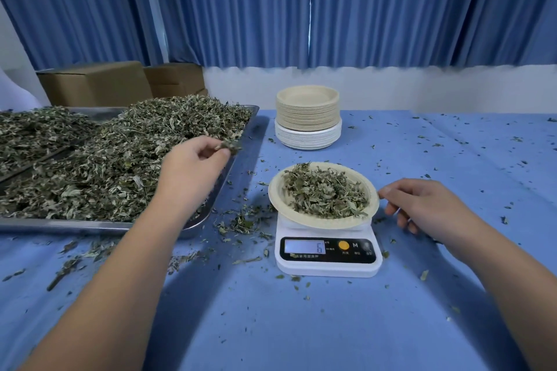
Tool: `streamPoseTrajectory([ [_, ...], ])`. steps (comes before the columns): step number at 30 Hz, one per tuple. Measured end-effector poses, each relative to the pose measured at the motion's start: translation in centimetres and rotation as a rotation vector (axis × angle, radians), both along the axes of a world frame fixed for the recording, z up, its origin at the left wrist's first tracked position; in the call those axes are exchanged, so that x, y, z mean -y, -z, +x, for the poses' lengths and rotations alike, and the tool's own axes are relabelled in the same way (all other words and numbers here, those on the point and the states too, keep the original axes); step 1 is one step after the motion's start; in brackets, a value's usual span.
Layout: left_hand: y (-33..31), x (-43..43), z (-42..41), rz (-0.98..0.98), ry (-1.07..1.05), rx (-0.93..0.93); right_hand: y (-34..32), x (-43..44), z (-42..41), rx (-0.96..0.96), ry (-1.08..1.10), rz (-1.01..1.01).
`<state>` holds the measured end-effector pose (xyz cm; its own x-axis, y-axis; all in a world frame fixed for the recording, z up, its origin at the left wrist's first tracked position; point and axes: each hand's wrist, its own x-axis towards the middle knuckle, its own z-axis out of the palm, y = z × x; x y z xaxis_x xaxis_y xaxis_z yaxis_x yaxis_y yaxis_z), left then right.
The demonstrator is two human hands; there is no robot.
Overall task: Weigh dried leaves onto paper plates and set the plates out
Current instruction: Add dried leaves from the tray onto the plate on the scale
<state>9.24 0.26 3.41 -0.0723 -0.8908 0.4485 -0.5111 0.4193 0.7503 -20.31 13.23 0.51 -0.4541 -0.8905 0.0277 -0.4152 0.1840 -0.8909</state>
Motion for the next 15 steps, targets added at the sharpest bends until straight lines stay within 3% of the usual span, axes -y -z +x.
streamPoseTrajectory([
  [4, 0.7, 0.9, 2.7, 0.065, -0.191, 0.216, 0.0, 0.1, 0.0, -0.009, 0.008, -0.001],
  [15, 1.5, 1.4, 3.8, 0.133, -0.274, 0.347, 0.2, -0.2, 0.1, -0.01, 0.039, -0.001],
])
